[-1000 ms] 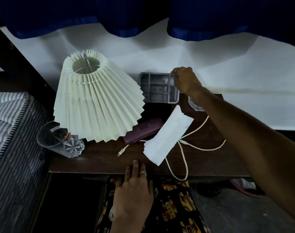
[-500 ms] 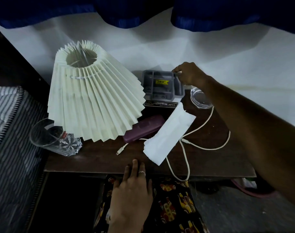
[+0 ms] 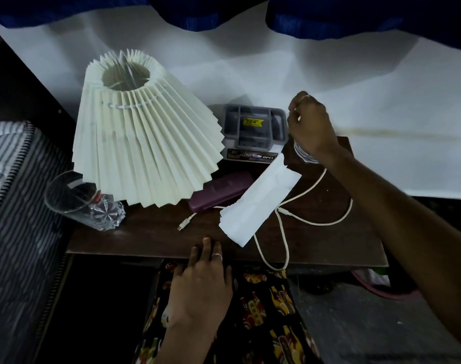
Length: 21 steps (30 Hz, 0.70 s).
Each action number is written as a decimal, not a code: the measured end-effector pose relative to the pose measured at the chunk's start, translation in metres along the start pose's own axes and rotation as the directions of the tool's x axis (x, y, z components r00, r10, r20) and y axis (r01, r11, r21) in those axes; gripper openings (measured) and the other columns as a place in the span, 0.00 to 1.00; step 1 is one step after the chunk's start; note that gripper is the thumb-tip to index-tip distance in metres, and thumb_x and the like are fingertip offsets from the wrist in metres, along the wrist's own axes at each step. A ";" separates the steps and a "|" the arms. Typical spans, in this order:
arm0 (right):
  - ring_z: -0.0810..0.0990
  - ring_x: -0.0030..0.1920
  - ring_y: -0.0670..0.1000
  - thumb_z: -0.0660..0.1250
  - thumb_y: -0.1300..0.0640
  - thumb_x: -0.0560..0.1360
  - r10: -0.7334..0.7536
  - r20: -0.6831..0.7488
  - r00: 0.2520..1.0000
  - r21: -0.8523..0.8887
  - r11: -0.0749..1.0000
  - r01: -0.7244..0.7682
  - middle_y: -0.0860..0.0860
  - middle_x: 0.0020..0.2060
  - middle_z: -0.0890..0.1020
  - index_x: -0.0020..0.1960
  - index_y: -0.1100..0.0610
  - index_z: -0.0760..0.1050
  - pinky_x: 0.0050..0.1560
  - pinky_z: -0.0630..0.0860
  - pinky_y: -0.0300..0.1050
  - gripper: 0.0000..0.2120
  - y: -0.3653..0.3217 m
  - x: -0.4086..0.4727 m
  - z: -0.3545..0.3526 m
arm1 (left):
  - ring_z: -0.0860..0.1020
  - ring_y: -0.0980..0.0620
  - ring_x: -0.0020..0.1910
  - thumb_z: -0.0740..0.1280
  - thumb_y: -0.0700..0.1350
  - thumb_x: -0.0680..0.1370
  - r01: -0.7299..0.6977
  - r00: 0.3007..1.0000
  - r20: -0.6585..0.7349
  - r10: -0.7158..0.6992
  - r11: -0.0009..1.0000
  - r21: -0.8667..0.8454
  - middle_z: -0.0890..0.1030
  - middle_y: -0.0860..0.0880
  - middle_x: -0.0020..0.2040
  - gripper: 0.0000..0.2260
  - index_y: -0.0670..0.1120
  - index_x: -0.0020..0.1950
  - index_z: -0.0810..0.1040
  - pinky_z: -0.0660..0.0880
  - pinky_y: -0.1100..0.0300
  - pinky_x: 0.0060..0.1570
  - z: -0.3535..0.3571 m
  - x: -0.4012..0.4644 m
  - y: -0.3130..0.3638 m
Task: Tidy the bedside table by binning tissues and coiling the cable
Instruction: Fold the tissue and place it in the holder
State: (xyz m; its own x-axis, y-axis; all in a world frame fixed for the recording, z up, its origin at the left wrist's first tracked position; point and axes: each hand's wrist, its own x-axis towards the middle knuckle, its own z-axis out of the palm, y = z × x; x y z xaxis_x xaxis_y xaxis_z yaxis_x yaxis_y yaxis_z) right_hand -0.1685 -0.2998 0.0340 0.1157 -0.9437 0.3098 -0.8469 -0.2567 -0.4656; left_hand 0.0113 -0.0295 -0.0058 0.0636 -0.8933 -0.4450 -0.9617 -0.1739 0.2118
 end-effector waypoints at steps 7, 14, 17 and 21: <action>0.79 0.51 0.55 0.61 0.62 0.74 -0.381 0.406 0.831 -0.032 0.903 0.429 0.55 0.50 0.81 0.52 0.58 0.76 0.51 0.77 0.48 0.09 -0.013 -0.086 -0.009 | 0.52 0.51 0.78 0.52 0.55 0.81 -0.002 1.000 0.000 0.002 1.000 0.021 0.49 0.51 0.79 0.26 0.50 0.78 0.52 0.63 0.49 0.69 0.003 -0.004 -0.001; 0.78 0.57 0.59 0.71 0.55 0.71 0.050 0.450 0.892 -0.054 0.998 -0.029 0.59 0.54 0.80 0.56 0.61 0.75 0.59 0.74 0.51 0.16 0.002 -0.107 0.012 | 0.52 0.51 0.78 0.53 0.54 0.81 -0.008 1.000 0.005 0.008 0.999 0.038 0.49 0.51 0.80 0.26 0.50 0.78 0.51 0.62 0.47 0.69 0.005 -0.007 -0.003; 0.75 0.61 0.59 0.74 0.48 0.69 0.180 0.511 0.841 -0.095 0.984 -0.153 0.61 0.60 0.77 0.65 0.64 0.71 0.62 0.71 0.49 0.31 0.001 -0.110 0.014 | 0.53 0.51 0.78 0.53 0.54 0.82 -0.026 1.000 -0.009 0.026 0.999 0.038 0.49 0.51 0.80 0.26 0.50 0.78 0.51 0.63 0.48 0.69 0.005 -0.008 -0.005; 0.71 0.63 0.61 0.76 0.45 0.65 0.254 0.547 0.798 -0.170 0.967 -0.191 0.61 0.62 0.70 0.67 0.64 0.68 0.65 0.69 0.50 0.39 -0.004 -0.114 0.024 | 0.53 0.52 0.78 0.53 0.54 0.82 -0.031 0.999 -0.025 0.032 0.999 0.031 0.48 0.52 0.79 0.26 0.51 0.78 0.51 0.62 0.48 0.69 0.006 -0.010 -0.007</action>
State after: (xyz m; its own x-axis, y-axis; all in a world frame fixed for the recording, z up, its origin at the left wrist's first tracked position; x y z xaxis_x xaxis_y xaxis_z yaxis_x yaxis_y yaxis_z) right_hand -0.1658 -0.1960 -0.0191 0.1613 -0.9322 -0.3240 -0.9290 -0.0326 -0.3687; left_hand 0.0162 -0.0171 -0.0081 0.0395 -0.9084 -0.4163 -0.9711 -0.1330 0.1981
